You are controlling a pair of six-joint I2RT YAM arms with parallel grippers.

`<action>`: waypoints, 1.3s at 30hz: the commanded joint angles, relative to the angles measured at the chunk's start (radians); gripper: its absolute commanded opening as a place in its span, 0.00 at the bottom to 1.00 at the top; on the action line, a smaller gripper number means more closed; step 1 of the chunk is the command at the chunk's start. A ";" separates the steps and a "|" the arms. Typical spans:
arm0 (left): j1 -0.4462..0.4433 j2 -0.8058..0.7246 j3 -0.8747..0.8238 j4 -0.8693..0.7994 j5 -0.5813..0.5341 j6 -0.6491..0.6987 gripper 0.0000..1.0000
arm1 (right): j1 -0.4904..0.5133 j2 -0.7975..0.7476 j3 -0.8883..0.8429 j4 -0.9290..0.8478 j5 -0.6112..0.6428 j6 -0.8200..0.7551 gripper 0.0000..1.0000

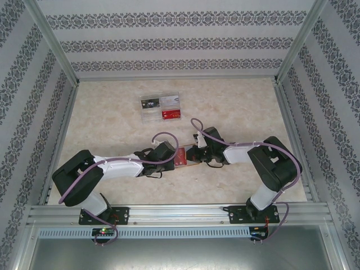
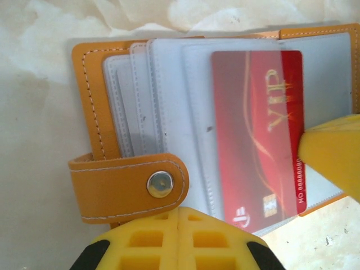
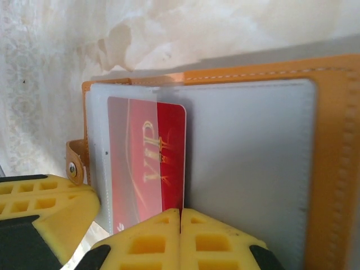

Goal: Take the credit cards out of the card holder

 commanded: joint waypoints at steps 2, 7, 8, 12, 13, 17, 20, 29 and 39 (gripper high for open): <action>-0.009 0.027 -0.020 -0.070 -0.035 -0.008 0.00 | -0.037 -0.053 -0.041 -0.033 -0.002 -0.012 0.00; -0.009 0.019 -0.018 -0.069 -0.030 -0.002 0.00 | -0.060 -0.122 -0.068 -0.046 0.002 -0.016 0.00; -0.009 0.018 -0.017 -0.070 -0.031 0.001 0.00 | -0.064 -0.136 -0.071 -0.055 0.006 -0.021 0.00; -0.009 0.012 -0.012 -0.071 -0.026 0.008 0.00 | -0.080 -0.182 -0.088 -0.074 0.009 -0.033 0.00; -0.009 0.010 -0.012 -0.071 -0.022 0.012 0.00 | -0.081 -0.196 -0.091 -0.077 0.010 -0.036 0.00; -0.009 -0.009 -0.006 -0.073 -0.018 0.028 0.00 | -0.083 -0.251 -0.084 -0.120 0.021 -0.058 0.00; -0.009 -0.034 -0.001 -0.083 -0.021 0.040 0.00 | -0.086 -0.287 -0.078 -0.158 0.035 -0.072 0.00; -0.009 -0.168 -0.022 -0.102 -0.028 0.064 0.00 | -0.077 -0.427 -0.037 -0.296 0.086 -0.124 0.00; -0.009 -0.547 -0.147 -0.180 -0.137 0.067 0.66 | 0.168 -0.515 0.213 -0.581 0.495 -0.402 0.00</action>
